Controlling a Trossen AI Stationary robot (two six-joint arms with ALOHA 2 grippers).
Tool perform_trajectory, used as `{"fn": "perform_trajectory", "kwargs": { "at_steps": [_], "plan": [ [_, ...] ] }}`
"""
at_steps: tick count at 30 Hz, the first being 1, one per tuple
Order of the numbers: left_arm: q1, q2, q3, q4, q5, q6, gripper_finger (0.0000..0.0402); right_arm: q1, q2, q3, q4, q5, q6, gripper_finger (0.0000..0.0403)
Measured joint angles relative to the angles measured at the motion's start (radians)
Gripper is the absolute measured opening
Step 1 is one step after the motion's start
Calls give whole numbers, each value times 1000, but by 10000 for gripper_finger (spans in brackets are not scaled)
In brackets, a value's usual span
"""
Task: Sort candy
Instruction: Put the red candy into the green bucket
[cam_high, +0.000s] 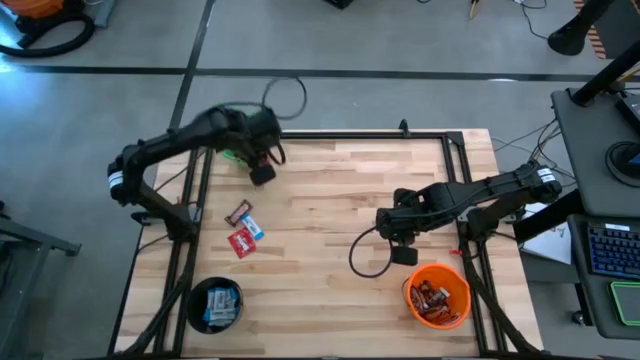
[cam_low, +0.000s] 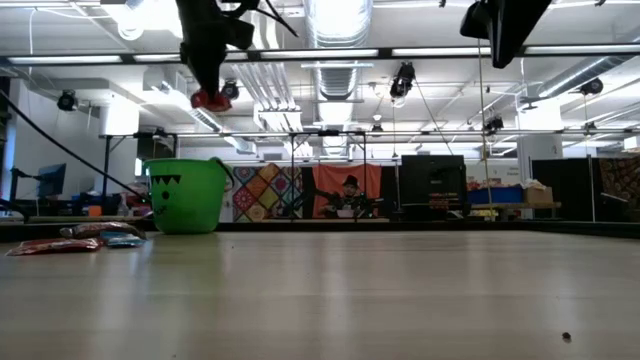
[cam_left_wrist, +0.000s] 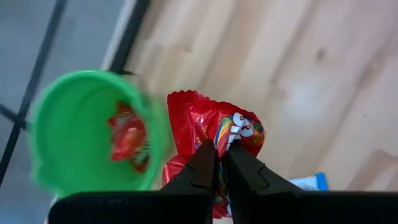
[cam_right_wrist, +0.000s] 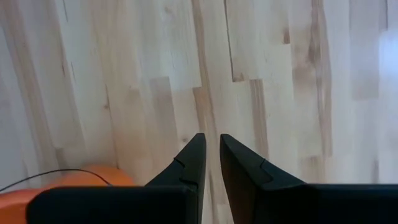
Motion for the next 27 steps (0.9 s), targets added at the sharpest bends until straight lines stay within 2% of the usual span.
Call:
{"fn": "perform_trajectory", "kwargs": {
  "at_steps": [4,13,16,20,27],
  "plan": [
    [104,-8,46,-15,-8,23,0,0,0,0,-15,1,-26,38],
    [377,-29,40,15,-6,103,0,-21,-1,0,-47,8,-61,38],
    [454,-29,36,56,36,142,0,-53,-5,0,-47,9,-58,38],
    [526,-19,31,70,103,166,0,-95,-8,0,-46,9,-58,38],
    [565,0,25,82,113,214,0,-136,-9,0,-41,10,-64,38]
  ]
}}
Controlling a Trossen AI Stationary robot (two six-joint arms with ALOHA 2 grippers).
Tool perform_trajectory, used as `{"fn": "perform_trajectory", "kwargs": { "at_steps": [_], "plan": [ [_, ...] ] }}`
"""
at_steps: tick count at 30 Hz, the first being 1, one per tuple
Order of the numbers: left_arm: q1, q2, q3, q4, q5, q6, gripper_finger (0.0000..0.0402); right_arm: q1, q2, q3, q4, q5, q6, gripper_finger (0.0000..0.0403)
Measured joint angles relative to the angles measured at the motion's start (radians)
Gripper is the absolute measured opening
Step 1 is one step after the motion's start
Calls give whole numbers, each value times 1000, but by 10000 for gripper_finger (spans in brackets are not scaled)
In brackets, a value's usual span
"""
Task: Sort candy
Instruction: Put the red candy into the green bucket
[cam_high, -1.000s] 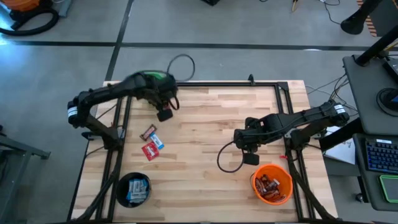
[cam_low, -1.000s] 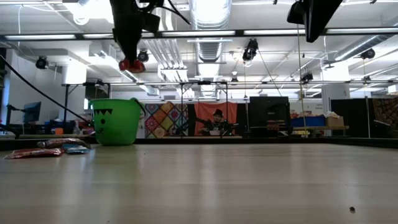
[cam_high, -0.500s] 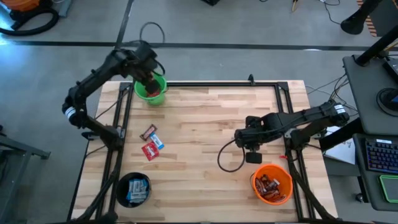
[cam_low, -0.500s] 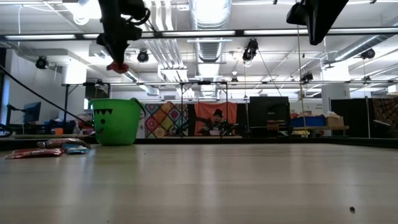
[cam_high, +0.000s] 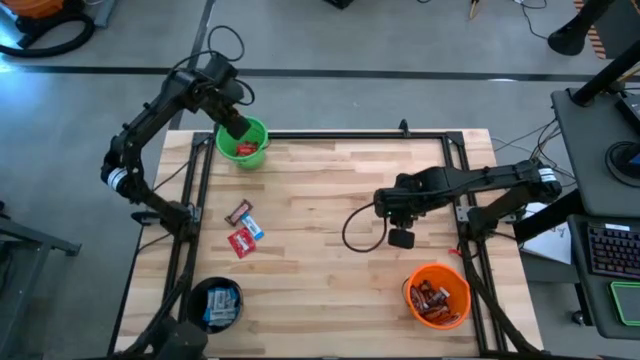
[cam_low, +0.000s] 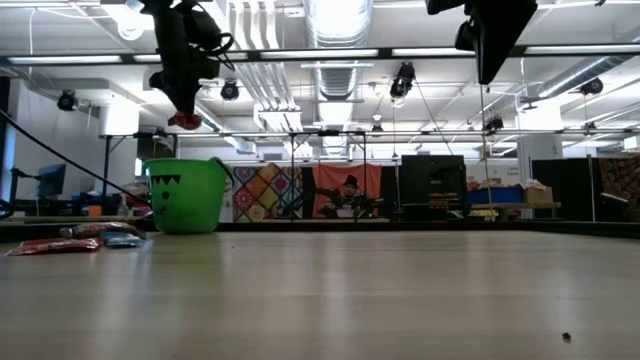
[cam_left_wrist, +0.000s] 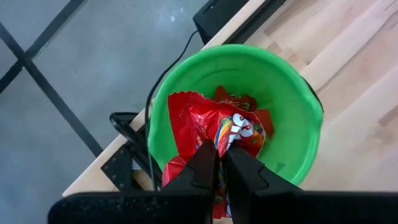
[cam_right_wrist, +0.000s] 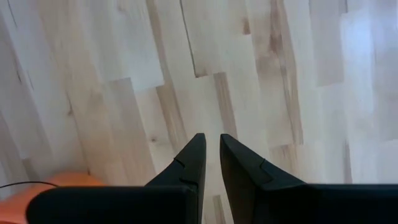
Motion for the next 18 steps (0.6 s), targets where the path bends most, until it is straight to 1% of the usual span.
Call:
{"fn": "perform_trajectory", "kwargs": {
  "at_steps": [6,9,12,18],
  "plan": [
    [2,20,-1,4,15,5,0,-2,0,0,2,0,-2,38],
    [2,22,-1,9,16,-4,9,-2,0,0,2,-1,-2,38],
    [2,21,-1,2,15,-7,32,-2,0,0,2,-1,-2,38],
    [2,21,-1,-12,15,-7,95,-2,0,0,2,-1,-2,38]
  ]
}}
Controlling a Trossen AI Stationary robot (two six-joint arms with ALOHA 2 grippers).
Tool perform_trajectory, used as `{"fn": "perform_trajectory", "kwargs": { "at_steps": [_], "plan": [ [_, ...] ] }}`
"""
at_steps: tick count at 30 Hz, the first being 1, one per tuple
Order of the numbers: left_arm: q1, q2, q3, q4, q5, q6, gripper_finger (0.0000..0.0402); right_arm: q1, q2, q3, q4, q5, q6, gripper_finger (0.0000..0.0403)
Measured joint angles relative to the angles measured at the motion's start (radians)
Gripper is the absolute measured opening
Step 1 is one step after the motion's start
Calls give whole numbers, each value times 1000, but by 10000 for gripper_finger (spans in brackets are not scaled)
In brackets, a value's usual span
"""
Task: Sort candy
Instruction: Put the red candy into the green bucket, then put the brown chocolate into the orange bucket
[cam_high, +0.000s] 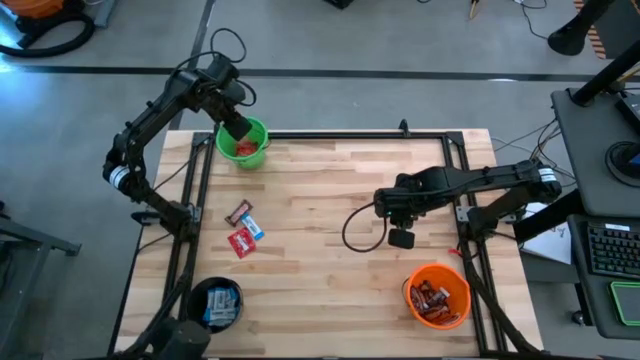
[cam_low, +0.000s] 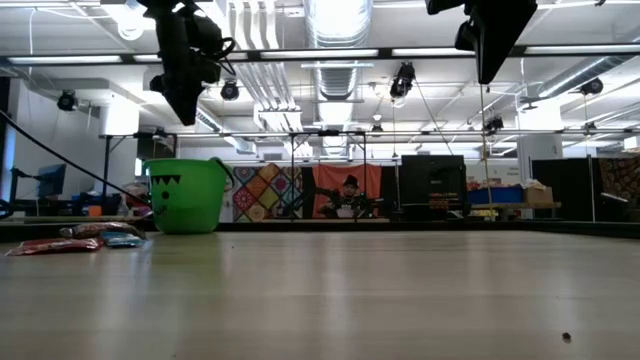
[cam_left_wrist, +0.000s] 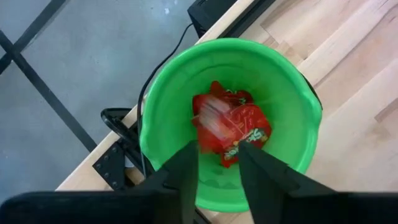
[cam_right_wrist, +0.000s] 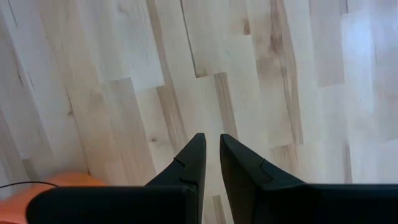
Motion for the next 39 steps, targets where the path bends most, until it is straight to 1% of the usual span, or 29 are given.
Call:
{"fn": "perform_trajectory", "kwargs": {
  "at_steps": [3,6,8,11,15,19,24,27,31,35,39],
  "plan": [
    [0,0,0,-16,0,-2,122,0,0,0,0,0,0,38],
    [-1,0,0,-67,1,-5,138,0,0,0,0,0,0,38],
    [-10,-1,0,-137,20,-27,141,0,0,0,0,0,3,38],
    [-34,-13,0,-234,88,-53,141,0,0,0,0,0,3,38],
    [-89,-60,0,-266,110,-143,137,0,0,0,0,0,-8,38],
    [-187,-126,0,-269,111,-254,135,0,0,0,0,0,-10,38],
    [-359,-204,-8,-286,112,-413,134,0,0,0,0,0,15,38],
    [-466,-240,-18,-286,109,-515,134,0,0,0,0,-1,66,38],
    [-579,-278,-44,-285,74,-644,134,1,0,0,0,-1,122,38],
    [-648,-315,-125,-286,51,-725,134,1,0,0,0,-2,126,38],
    [-667,-352,-267,-286,48,-767,134,1,0,0,0,-2,128,38]
  ]
}}
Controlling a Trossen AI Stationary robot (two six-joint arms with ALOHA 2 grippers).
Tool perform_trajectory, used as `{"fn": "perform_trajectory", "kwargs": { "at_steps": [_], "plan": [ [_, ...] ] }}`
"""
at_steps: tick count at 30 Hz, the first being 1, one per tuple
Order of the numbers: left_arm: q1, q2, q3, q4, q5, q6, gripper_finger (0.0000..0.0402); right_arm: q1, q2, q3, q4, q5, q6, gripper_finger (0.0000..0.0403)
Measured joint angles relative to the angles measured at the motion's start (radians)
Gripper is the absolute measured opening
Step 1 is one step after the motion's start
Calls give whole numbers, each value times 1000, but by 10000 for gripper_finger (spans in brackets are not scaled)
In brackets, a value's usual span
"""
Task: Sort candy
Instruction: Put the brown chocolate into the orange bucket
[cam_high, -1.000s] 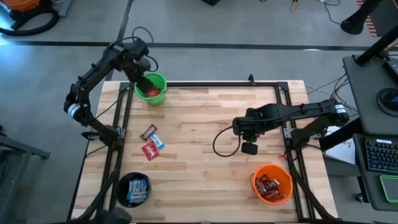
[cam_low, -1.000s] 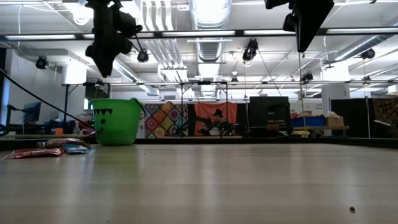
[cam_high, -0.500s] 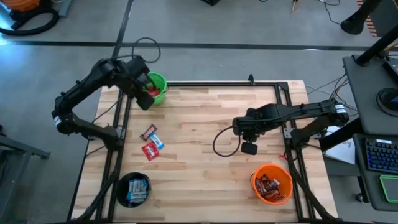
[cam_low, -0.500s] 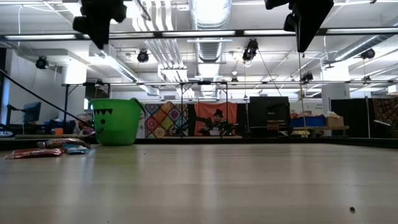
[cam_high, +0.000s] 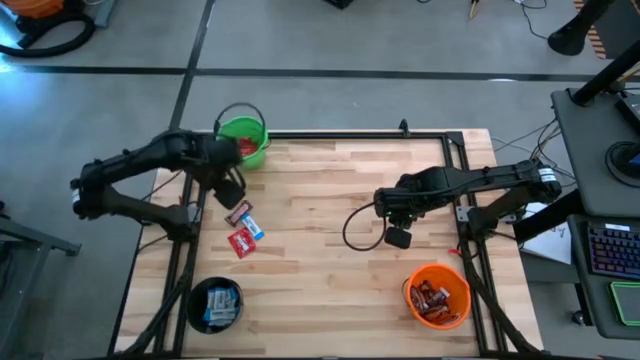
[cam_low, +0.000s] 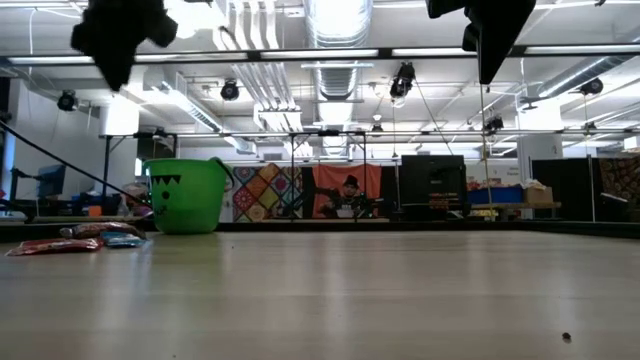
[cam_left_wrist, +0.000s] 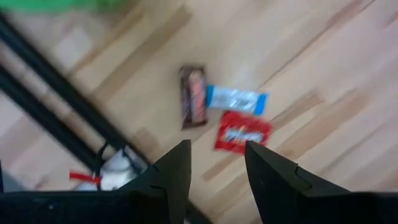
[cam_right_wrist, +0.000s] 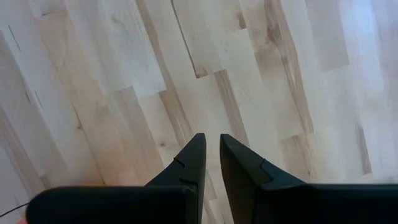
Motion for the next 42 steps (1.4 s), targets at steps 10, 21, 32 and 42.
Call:
{"fn": "perform_trajectory", "kwargs": {
  "at_steps": [10,21,32,42],
  "plan": [
    [-2,-131,-335,200,8,-1,134,0,0,0,2,-3,106,38],
    [-8,-184,-556,393,9,6,134,0,0,0,8,-2,175,38],
    [-7,-176,-657,493,10,45,134,0,2,0,11,1,174,38],
    [-7,-175,-703,603,37,24,134,0,2,0,25,2,173,38]
  ]
}}
